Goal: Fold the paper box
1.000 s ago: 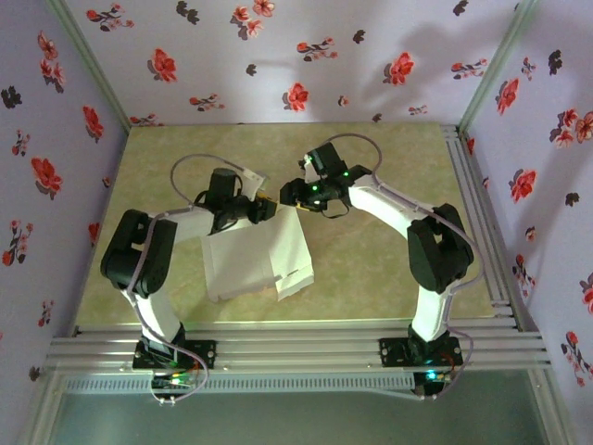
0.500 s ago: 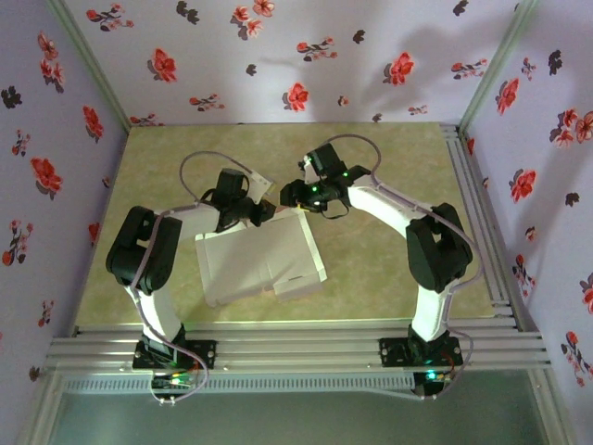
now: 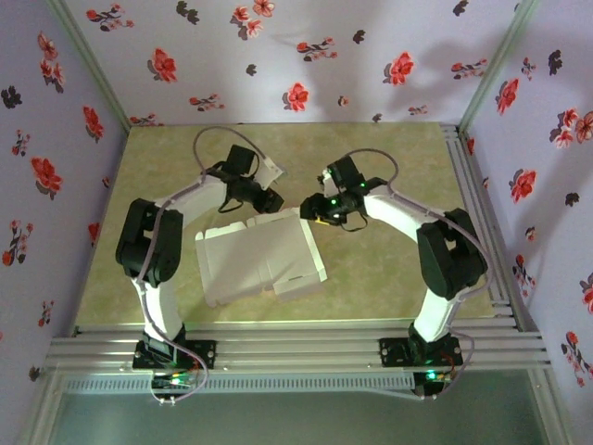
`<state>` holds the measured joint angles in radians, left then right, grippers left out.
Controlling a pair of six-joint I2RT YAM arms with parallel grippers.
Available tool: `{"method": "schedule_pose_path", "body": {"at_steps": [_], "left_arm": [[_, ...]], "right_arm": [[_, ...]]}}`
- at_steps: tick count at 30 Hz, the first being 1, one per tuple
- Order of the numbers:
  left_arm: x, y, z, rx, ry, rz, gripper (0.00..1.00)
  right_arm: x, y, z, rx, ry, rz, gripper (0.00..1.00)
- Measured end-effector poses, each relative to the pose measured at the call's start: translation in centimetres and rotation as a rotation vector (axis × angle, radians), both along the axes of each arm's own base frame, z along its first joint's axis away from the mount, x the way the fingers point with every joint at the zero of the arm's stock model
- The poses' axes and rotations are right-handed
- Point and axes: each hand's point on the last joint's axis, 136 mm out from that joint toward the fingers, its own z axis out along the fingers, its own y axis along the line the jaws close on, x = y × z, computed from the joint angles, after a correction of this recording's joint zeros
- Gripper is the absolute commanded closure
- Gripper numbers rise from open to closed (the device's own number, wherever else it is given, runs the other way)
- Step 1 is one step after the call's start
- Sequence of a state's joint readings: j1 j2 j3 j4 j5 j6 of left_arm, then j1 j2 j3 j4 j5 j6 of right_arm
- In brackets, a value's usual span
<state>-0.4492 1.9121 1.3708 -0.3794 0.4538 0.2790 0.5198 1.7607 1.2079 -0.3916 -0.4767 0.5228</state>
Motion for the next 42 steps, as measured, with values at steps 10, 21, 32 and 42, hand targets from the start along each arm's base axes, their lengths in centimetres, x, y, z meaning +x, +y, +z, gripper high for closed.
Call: {"method": "schedule_pose_path", "body": {"at_steps": [10, 21, 32, 42], "left_arm": [[-1.6, -0.2, -2.3, 0.268, 0.085, -0.123, 0.64], [-1.6, 1.3, -4.3, 0.507, 0.039, -0.195, 0.61], [0.0, 1.9, -5.6, 0.585, 0.004, -0.177, 0.67], [1.6, 2.2, -5.1, 0.599, -0.029, -0.148, 0.79]], "right_arm": [[-2.5, -1.7, -1.2, 0.06, -0.025, 0.004, 0.46], [-3.3, -2.7, -1.5, 0.109, -0.048, -0.013, 0.47], [-3.6, -3.4, -1.8, 0.108, -0.049, -0.026, 0.48], [-3.7, -3.5, -2.0, 0.11, -0.045, -0.031, 0.5]]}}
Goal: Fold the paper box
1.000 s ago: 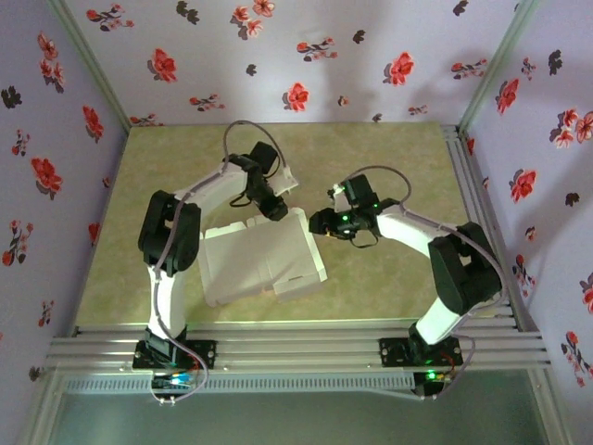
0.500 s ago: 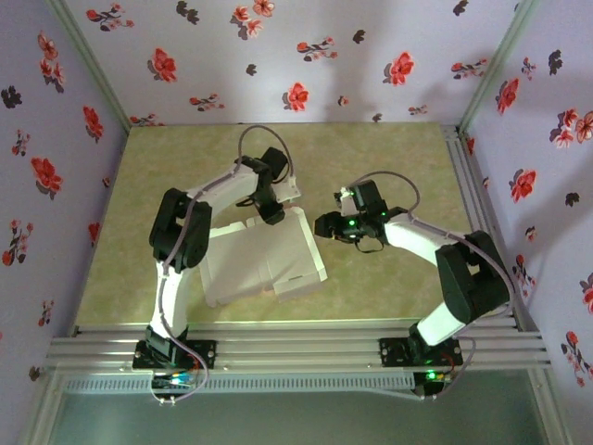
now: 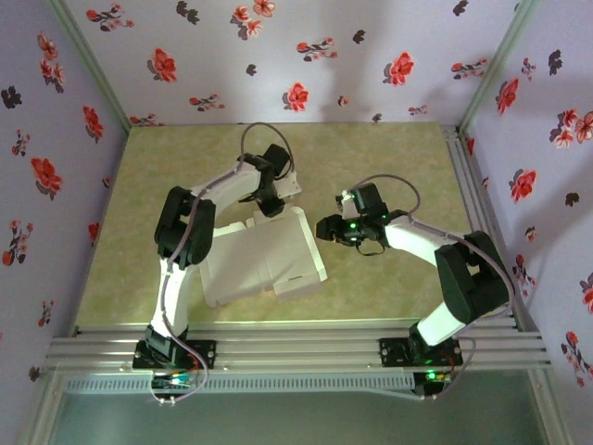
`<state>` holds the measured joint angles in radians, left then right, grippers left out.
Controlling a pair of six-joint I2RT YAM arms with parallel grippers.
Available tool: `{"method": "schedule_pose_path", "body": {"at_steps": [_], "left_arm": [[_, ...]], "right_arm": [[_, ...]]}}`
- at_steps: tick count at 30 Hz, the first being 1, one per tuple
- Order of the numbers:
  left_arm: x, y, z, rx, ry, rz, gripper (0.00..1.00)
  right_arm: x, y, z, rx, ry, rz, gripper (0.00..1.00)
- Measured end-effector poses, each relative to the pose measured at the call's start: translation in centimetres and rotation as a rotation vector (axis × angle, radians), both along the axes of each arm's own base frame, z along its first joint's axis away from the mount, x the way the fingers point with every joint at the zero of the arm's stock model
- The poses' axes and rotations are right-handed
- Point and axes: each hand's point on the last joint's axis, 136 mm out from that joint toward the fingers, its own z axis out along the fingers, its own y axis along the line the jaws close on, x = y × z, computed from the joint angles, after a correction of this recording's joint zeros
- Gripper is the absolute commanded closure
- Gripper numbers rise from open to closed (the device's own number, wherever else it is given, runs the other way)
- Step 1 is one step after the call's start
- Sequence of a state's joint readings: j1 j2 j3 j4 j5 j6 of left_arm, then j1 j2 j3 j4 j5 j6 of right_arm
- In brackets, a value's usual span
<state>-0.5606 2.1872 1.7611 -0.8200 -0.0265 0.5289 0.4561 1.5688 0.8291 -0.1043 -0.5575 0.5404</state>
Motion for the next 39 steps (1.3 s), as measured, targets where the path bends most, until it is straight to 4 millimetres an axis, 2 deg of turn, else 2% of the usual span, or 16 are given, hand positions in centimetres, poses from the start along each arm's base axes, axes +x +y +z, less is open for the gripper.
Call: {"method": "schedule_pose_path", "body": {"at_steps": [5, 12, 22, 28, 39], "left_arm": [[0.4, 0.4, 0.0, 0.0, 0.0, 0.009, 0.83], [0.8, 0.7, 0.3, -0.005, 0.009, 0.016, 0.76], [0.5, 0.7, -1.1, -0.008, 0.089, 0.017, 0.79], [0.6, 0.6, -1.2, -0.009, 0.093, 0.017, 0.84], [0.2, 0.0, -0.6, -0.053, 0.108, 0.01, 0.87]], "right_arm": [[0.1, 0.1, 0.1, 0.005, 0.0, -0.007, 0.5], [0.2, 0.1, 0.2, 0.008, -0.003, -0.008, 0.5], [0.3, 0.2, 0.3, 0.012, -0.01, -0.008, 0.5], [0.3, 0.2, 0.2, 0.012, -0.008, -0.009, 0.5], [0.3, -0.8, -2.0, -0.03, 0.049, -0.011, 0.47]]}}
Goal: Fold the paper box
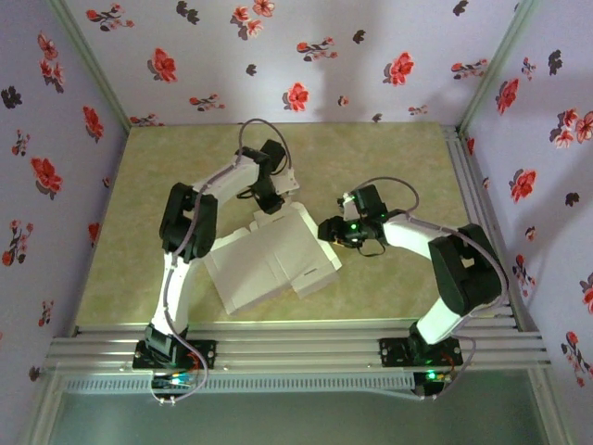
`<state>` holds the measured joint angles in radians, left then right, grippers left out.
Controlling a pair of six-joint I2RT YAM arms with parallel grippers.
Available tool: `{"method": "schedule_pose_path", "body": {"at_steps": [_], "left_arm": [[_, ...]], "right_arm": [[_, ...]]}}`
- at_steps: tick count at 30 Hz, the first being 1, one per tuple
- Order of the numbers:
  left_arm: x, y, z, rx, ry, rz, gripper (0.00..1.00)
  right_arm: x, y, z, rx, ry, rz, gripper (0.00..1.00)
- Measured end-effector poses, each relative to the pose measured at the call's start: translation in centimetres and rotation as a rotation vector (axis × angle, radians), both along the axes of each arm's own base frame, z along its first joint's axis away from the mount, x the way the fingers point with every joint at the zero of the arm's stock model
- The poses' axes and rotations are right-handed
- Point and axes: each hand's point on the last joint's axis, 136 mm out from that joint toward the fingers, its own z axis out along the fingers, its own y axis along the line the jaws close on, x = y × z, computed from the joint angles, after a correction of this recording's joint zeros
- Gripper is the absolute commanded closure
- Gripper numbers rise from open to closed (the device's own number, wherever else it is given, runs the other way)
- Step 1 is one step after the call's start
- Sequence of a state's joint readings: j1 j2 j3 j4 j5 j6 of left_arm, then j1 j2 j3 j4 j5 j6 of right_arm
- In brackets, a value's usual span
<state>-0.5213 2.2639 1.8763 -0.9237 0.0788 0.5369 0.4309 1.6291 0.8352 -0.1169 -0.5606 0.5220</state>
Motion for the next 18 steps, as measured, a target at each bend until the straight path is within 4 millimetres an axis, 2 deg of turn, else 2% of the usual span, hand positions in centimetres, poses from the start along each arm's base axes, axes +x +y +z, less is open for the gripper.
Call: {"method": "schedule_pose_path", "body": {"at_steps": [6, 13, 18], "left_arm": [[-0.7, -0.1, 2.4, -0.062, -0.043, 0.011, 0.87], [-2.1, -0.9, 6.6, -0.23, -0.143, 0.051, 0.84], [-2.4, -2.0, 8.1, -0.345, -0.181, 0.07, 0.84]], "right_arm": [[0.8, -0.7, 1.0, -0.01, -0.014, 0.032, 0.42], [2.7, -1.5, 4.4, -0.099, -0.116, 0.123, 0.4], [3.0, -1.2, 5.9, -0.115, -0.174, 0.191, 0.42]]}}
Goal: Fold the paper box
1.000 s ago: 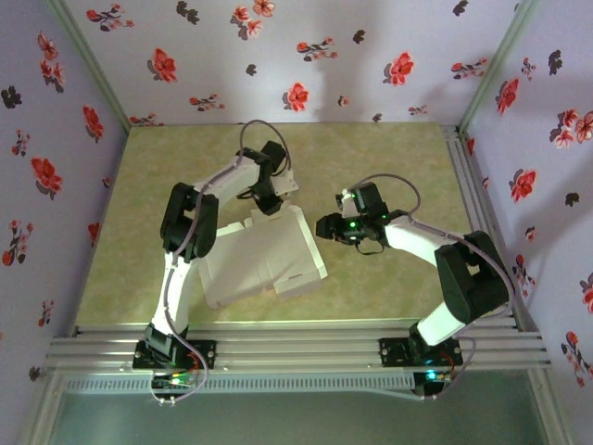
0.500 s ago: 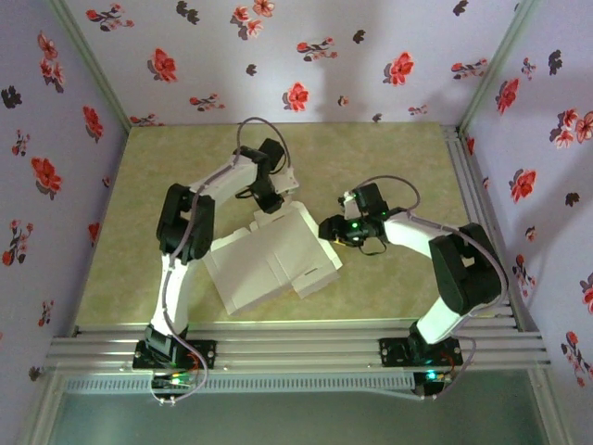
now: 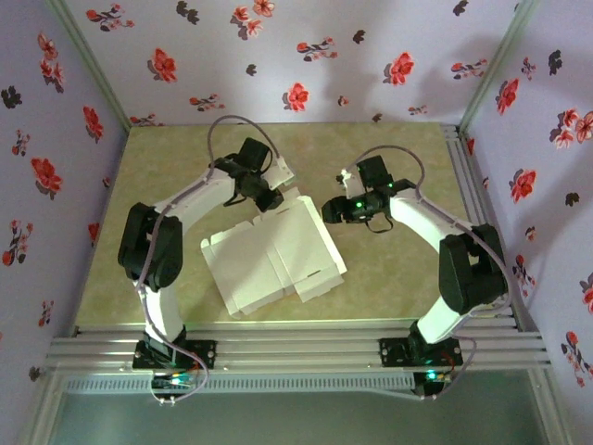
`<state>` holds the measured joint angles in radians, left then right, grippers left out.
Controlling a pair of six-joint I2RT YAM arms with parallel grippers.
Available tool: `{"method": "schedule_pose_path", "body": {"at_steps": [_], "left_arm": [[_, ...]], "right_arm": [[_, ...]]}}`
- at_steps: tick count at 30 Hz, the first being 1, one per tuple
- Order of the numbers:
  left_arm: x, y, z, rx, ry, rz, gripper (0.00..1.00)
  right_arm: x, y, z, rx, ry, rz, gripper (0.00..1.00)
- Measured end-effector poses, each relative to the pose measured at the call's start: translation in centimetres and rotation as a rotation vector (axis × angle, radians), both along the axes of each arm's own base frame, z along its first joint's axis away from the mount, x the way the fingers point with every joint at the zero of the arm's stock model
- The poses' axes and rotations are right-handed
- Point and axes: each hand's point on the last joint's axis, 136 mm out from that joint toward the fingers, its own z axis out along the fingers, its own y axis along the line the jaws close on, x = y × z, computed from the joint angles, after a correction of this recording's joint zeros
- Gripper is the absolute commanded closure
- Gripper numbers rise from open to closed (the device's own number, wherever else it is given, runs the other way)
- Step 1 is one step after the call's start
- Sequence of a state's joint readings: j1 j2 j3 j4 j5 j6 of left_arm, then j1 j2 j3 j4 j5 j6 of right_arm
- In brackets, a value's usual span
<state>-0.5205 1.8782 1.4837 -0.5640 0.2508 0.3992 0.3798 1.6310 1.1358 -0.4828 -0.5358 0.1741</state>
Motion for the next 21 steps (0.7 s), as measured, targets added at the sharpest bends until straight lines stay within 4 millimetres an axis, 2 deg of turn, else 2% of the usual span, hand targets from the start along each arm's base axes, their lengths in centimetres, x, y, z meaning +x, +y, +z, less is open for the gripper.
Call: {"method": "schedule_pose_path", "body": {"at_steps": [5, 12, 16, 21], "left_arm": [[-0.3, -0.6, -0.8, -0.049, 0.011, 0.004, 0.84], [0.0, -1.0, -0.8, -0.076, -0.002, 0.001, 0.86], [0.1, -1.2, -0.8, -0.087, -0.006, 0.008, 0.86], [0.1, -1.3, -0.9, -0.097, -0.001, 0.012, 0.86]], "right_arm": [[-0.8, 0.5, -0.2, -0.01, 0.0, 0.052, 0.44], [-1.2, 0.8, -2.2, -0.029, 0.034, 0.08, 0.46], [-1.4, 0.7, -3.1, -0.036, 0.049, 0.087, 0.52], [-1.5, 0.8, -3.3, -0.037, 0.044, 0.095, 0.61]]}}
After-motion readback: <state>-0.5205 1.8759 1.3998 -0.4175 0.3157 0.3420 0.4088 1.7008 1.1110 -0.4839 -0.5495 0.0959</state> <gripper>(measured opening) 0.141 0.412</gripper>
